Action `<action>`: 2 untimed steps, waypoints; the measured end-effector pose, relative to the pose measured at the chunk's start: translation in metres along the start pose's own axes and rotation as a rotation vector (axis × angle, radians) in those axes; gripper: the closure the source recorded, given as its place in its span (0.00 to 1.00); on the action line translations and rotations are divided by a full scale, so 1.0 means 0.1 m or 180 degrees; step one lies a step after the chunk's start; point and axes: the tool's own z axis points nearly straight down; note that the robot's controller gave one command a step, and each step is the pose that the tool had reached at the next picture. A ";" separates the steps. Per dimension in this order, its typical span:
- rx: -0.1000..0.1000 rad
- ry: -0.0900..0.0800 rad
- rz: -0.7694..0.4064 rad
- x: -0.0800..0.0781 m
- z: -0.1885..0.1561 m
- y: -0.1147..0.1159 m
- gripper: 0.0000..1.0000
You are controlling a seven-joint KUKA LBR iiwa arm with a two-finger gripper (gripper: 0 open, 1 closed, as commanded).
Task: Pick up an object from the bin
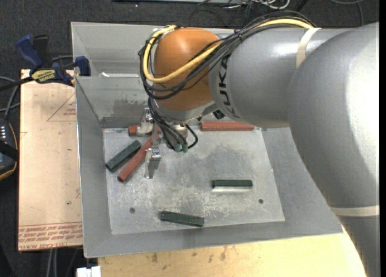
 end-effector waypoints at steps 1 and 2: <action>-0.0014 -0.0061 0.0023 0.08 0.73 -0.07 1.00; -0.0015 -0.0060 0.0024 0.08 0.73 -0.07 1.00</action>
Offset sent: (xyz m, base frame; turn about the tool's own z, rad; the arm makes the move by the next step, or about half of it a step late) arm 0.0000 0.0000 0.0000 0.0000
